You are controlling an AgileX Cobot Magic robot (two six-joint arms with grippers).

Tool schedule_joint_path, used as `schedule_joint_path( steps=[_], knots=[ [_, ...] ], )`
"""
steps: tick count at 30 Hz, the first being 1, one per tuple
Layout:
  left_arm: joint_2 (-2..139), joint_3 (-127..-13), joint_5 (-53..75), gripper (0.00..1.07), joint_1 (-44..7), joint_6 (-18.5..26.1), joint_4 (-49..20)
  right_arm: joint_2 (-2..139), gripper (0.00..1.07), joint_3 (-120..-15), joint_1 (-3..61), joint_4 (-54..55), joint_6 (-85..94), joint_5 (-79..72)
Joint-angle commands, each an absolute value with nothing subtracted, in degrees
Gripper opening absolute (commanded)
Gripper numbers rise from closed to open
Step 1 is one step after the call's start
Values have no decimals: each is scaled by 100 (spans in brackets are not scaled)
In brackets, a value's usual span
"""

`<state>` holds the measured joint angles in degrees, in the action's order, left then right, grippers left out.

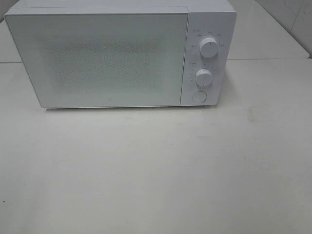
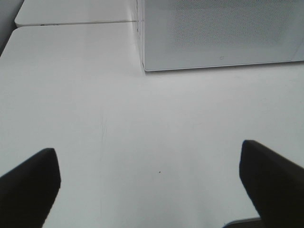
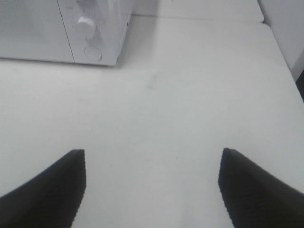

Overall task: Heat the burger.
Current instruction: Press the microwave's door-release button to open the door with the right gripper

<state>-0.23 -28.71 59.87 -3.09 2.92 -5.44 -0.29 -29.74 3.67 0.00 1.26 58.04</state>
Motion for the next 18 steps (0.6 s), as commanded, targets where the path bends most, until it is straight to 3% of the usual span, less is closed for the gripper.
schedule_joint_path(
  steps=[1, 18],
  knots=[
    [-149, -2848, 5936, 97, -304, 252, -550, 212, 75, -3037, 355, 74, 57, 4985],
    [-149, -2848, 5936, 97, -304, 252, -550, 1879, 75, -2108, 355, 74, -29, 1833]
  ],
)
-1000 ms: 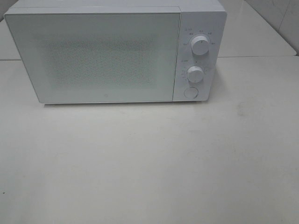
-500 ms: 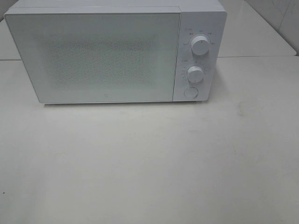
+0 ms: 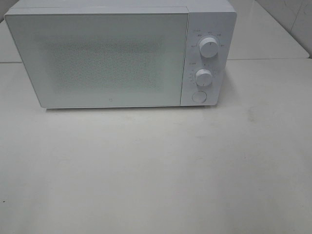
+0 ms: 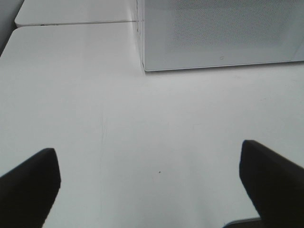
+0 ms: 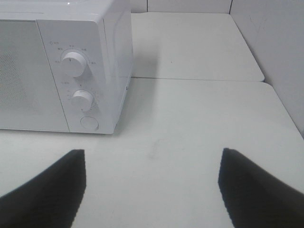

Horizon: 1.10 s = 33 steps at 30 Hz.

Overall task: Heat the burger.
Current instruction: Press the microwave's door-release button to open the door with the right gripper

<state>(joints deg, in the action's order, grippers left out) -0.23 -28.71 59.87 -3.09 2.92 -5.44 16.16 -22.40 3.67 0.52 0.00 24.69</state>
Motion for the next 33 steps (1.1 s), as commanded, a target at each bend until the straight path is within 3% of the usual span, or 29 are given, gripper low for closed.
schedule_joint_path(
  steps=[1, 33],
  knots=[
    [-149, -2848, 5936, 97, -304, 252, -550, 1879, 75, -2108, 355, 74, -29, 1833],
    [-149, -2848, 5936, 97, -304, 252, -550, 6606, 75, -1839, 355, 63, 0, -4246]
  ],
)
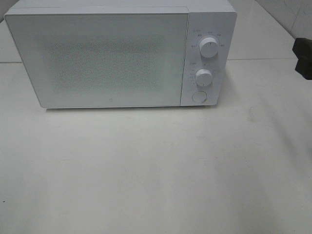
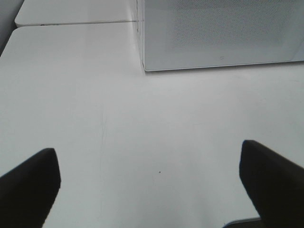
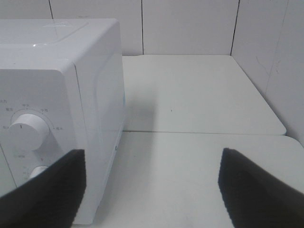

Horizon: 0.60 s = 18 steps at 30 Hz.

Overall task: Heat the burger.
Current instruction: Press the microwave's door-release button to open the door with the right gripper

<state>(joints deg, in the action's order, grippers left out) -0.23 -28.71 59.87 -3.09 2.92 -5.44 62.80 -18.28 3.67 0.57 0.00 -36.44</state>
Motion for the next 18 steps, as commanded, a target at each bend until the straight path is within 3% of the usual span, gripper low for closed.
schedule_joint_path(
  steps=[1, 12, 18],
  knots=[
    [-149, -2848, 5936, 97, -304, 252, -550, 6606, 75, -1839, 355, 63, 0, -4246],
    [-149, -2848, 5936, 97, -304, 252, -550, 8079, 75, -1839, 413, 109, 0, -5919],
    [-149, -2848, 5936, 97, -304, 252, -550, 8846, 75, -1839, 1392, 1421, 773, -6692]
  ],
)
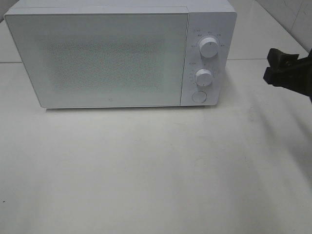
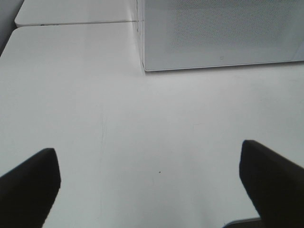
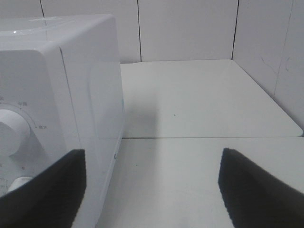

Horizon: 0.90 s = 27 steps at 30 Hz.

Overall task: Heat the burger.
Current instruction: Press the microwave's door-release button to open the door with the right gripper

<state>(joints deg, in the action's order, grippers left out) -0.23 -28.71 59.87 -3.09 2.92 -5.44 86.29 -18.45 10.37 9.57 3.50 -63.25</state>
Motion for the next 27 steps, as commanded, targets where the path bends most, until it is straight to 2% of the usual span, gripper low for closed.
schedule_joint_path(
  steps=[1, 2, 4, 7, 17, 27],
  knots=[
    [-149, -2848, 5936, 97, -304, 252, -550, 8967, 75, -1839, 1553, 1604, 877, -6818],
    [-149, -2848, 5936, 97, -304, 252, -550, 8967, 75, -1839, 1553, 1604, 877, -6818],
    [-149, -2848, 5936, 97, -304, 252, -550, 9379, 75, -1839, 2086, 2120, 974, -7173],
    [-149, -2848, 5936, 97, -304, 252, -550, 9471, 75, -1839, 2212, 2212, 974, -7219],
    [-149, -2848, 5936, 97, -304, 252, -550, 10101, 75, -2000, 3575, 3443, 1003, -7489],
    [-149, -2848, 5936, 97, -304, 252, -550, 10502, 75, -2372, 4217, 4039, 1031, -7403]
  ],
)
